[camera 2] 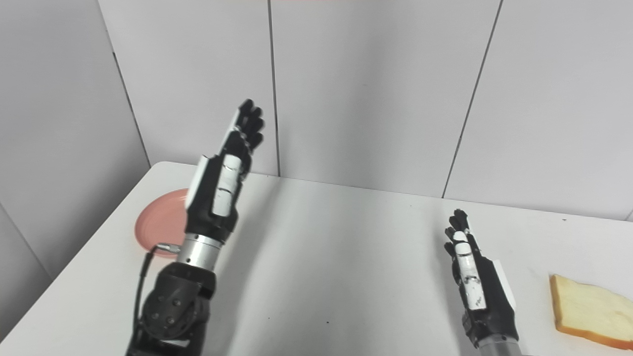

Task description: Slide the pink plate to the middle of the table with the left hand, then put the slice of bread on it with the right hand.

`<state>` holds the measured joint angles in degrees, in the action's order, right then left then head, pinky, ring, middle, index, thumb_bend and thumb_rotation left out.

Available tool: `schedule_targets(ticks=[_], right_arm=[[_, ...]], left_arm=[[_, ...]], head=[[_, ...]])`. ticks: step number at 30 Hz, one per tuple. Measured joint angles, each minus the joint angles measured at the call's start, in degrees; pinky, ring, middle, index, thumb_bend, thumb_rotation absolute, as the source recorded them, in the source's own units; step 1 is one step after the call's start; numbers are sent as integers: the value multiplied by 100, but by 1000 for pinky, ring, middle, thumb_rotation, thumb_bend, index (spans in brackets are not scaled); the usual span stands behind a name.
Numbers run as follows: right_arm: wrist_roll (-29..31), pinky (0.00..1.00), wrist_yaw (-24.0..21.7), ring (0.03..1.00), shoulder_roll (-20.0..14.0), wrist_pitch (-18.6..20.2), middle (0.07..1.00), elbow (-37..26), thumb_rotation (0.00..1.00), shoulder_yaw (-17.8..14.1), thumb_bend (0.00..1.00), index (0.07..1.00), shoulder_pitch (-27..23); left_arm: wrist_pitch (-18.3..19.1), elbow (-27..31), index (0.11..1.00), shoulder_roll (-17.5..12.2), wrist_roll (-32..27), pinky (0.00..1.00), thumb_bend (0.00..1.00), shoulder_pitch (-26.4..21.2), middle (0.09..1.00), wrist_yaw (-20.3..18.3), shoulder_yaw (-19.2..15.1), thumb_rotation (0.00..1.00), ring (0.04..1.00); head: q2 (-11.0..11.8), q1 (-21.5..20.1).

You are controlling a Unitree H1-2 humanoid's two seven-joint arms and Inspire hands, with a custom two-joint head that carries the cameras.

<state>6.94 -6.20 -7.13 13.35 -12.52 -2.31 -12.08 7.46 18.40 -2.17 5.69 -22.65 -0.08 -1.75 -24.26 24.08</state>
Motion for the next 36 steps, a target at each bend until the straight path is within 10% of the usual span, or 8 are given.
schedule_targets(ticks=[15,36], right_arm=[[-11,1000,6,1000,-7,36,1000,-18,1000,18,0,1000,8],[-81,1000,-53,1000,-24,47,1000,-10,1000,24,0,1000,7]], left_arm=[[-704,-789,981,-222,-460,983,661,-129,985,663,-1177,1000,972],[-1008,-1370,984,-483,-722,980,662,-149,978,1269,-1923,1000,978]], head=[[88,79],[167,229]])
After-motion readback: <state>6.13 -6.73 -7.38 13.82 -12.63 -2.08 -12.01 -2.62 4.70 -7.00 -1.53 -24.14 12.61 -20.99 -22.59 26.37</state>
